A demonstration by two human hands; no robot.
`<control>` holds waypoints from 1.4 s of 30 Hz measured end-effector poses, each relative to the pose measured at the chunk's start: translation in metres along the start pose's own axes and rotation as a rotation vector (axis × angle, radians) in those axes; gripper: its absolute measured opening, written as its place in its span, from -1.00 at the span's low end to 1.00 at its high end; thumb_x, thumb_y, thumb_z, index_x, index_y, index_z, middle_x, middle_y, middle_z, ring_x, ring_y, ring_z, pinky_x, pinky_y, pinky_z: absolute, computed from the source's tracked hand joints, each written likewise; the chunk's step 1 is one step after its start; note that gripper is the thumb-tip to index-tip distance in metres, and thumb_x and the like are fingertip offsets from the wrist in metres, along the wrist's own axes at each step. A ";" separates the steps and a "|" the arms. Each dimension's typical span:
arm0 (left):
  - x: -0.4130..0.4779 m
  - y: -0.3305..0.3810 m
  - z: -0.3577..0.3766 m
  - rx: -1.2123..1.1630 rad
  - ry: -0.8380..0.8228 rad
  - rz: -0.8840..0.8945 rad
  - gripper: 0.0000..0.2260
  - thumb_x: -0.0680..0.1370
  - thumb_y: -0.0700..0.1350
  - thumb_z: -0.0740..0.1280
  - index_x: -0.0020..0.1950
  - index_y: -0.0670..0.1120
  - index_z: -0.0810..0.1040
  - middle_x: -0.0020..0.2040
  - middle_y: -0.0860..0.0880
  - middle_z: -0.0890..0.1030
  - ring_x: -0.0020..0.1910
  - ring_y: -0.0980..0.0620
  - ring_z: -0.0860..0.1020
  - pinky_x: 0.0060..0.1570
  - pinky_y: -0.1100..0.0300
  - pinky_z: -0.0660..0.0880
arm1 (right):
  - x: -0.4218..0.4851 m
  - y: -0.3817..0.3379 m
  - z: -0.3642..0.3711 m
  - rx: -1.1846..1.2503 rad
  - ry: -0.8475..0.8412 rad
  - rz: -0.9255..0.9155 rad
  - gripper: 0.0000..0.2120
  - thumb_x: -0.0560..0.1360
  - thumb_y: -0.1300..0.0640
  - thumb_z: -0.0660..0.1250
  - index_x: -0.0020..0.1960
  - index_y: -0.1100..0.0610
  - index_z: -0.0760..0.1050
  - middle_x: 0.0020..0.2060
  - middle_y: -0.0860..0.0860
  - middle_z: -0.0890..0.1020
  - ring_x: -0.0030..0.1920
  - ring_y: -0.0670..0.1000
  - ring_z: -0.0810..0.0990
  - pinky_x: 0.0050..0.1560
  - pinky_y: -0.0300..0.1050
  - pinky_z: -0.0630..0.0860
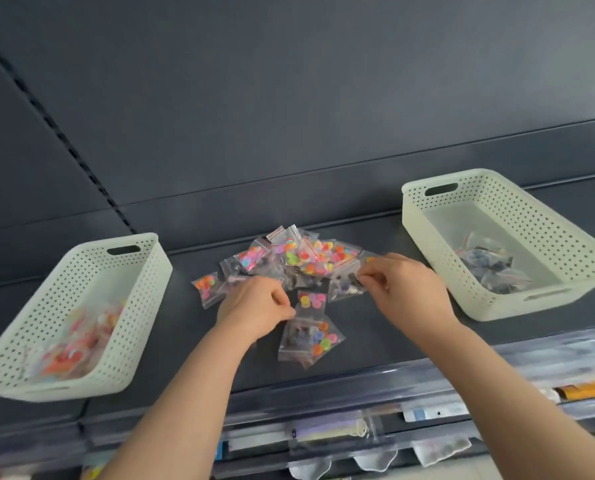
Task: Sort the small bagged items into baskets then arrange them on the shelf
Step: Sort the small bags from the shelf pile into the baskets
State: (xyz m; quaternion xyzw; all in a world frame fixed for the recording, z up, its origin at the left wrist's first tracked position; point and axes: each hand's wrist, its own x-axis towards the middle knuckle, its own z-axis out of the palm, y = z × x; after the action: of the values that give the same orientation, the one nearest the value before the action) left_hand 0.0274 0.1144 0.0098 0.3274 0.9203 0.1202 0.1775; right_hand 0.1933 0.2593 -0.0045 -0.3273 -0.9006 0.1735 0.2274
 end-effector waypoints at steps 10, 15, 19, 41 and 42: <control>-0.021 -0.005 0.007 0.008 -0.166 0.031 -0.31 0.38 0.04 0.57 0.43 0.03 0.33 0.04 0.12 0.61 0.05 0.07 0.57 0.12 0.03 0.53 | 0.001 -0.023 0.022 -0.004 -0.085 -0.067 -0.84 0.56 0.03 0.27 -0.01 -0.10 0.63 -0.07 -0.16 0.62 -0.12 -0.07 0.56 -0.28 -0.23 0.33; -0.015 -0.020 0.011 -0.075 -0.012 0.001 -0.68 0.55 -0.11 0.39 0.31 0.01 0.51 -0.03 0.10 0.65 -0.02 0.07 0.60 0.08 0.04 0.55 | 0.001 -0.030 0.024 -0.003 -0.103 -0.086 -0.84 0.57 0.03 0.27 0.02 -0.07 0.63 -0.06 -0.15 0.62 -0.15 -0.08 0.55 -0.35 -0.29 0.26; -0.013 -0.023 0.003 -0.150 0.199 0.028 -0.82 0.61 -0.18 0.28 0.08 0.01 0.65 0.02 0.08 0.66 -0.08 0.08 0.60 -0.03 0.11 0.57 | 0.002 -0.031 0.024 -0.018 -0.103 -0.094 -0.84 0.57 0.03 0.27 0.01 -0.07 0.63 -0.06 -0.15 0.62 -0.15 -0.08 0.55 -0.36 -0.32 0.27; 0.039 0.222 0.043 -0.366 0.115 0.537 -0.84 0.61 -0.19 0.25 0.00 0.00 0.61 0.02 0.07 0.64 0.01 0.04 0.57 0.07 0.05 0.55 | -0.008 0.114 -0.081 -0.219 0.184 0.406 -0.77 0.59 0.12 0.19 0.09 -0.04 0.60 0.00 -0.09 0.62 -0.04 0.02 0.57 -0.30 -0.16 0.39; 0.039 0.216 0.044 -0.360 0.119 0.528 -0.83 0.61 -0.19 0.25 0.01 0.01 0.62 0.03 0.08 0.64 0.02 0.04 0.57 0.06 0.06 0.55 | -0.008 0.112 -0.080 -0.220 0.194 0.377 -0.77 0.58 0.12 0.20 0.09 -0.04 0.60 0.00 -0.08 0.62 -0.03 0.03 0.57 -0.28 -0.14 0.43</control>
State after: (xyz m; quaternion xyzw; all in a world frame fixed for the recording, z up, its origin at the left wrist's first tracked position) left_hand 0.1379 0.3079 0.0333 0.5105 0.7763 0.3420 0.1410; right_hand 0.2974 0.3486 0.0080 -0.5274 -0.8111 0.0814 0.2394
